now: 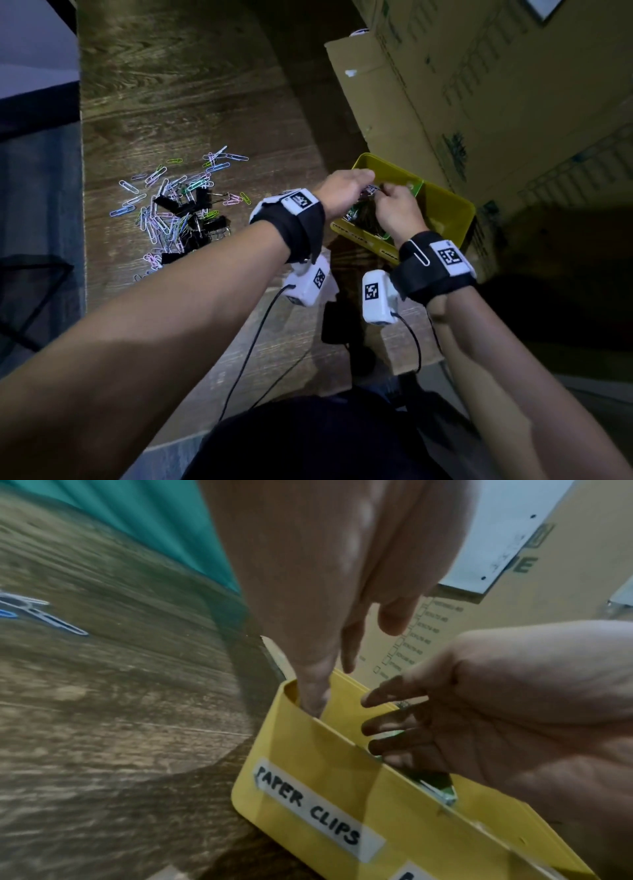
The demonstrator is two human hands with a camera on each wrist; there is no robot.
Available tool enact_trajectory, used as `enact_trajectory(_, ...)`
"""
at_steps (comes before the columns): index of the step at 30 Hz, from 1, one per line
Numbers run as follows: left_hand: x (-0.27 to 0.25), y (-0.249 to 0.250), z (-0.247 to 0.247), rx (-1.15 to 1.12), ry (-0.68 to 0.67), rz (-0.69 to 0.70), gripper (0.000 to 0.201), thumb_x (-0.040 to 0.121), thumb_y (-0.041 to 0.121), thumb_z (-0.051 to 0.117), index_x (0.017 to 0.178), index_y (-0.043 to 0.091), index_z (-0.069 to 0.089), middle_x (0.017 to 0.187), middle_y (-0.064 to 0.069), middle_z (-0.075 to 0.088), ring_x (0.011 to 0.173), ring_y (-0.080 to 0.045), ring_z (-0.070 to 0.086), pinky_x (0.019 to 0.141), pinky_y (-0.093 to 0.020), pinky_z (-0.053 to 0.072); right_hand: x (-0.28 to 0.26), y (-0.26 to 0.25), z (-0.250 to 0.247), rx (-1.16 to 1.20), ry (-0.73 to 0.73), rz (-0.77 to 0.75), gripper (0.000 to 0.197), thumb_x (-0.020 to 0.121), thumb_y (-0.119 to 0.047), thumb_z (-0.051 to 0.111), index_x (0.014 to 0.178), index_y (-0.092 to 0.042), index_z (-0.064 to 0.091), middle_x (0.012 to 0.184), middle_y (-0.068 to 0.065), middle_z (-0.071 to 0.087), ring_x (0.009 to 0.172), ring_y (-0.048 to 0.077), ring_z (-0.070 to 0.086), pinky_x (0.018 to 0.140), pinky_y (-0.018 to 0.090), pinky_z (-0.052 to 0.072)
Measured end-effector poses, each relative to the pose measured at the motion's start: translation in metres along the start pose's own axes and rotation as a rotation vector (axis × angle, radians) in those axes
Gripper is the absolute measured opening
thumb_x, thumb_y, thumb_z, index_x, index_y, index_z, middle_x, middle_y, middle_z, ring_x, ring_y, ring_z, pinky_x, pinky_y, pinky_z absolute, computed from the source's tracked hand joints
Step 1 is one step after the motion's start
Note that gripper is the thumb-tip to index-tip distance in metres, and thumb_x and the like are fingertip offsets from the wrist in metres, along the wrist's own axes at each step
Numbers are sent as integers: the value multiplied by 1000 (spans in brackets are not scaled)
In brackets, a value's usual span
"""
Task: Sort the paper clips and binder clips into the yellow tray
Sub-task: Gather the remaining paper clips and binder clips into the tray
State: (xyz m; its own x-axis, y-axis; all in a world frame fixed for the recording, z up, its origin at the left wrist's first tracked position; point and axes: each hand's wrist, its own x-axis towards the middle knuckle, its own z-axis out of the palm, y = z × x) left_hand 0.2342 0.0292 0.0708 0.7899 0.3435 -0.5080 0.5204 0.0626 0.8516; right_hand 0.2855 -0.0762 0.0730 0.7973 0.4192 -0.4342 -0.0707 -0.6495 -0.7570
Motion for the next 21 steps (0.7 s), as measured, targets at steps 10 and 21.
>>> enact_trajectory(10, -137, -111, -79, 548, 309, 218, 13, 83, 12, 59, 93, 12, 69, 88, -5, 66, 79, -18, 59, 74, -25, 44, -51, -21, 78, -117, -56, -671, 19, 88, -12, 59, 105, -15, 66, 104, 3, 56, 97, 14, 54, 93, 26, 40)
enact_trajectory(21, -159, -180, -204, 854, 268, -261, 100, 59, 62, 74, 141, 39, 23, 148, -8, 17, 113, -32, 53, 97, -43, 45, -66, -23, 191, -990, -686, -740, 72, 81, -39, 71, 140, -34, 30, 153, 13, 11, 94, 34, 63, 84, 43, 53)
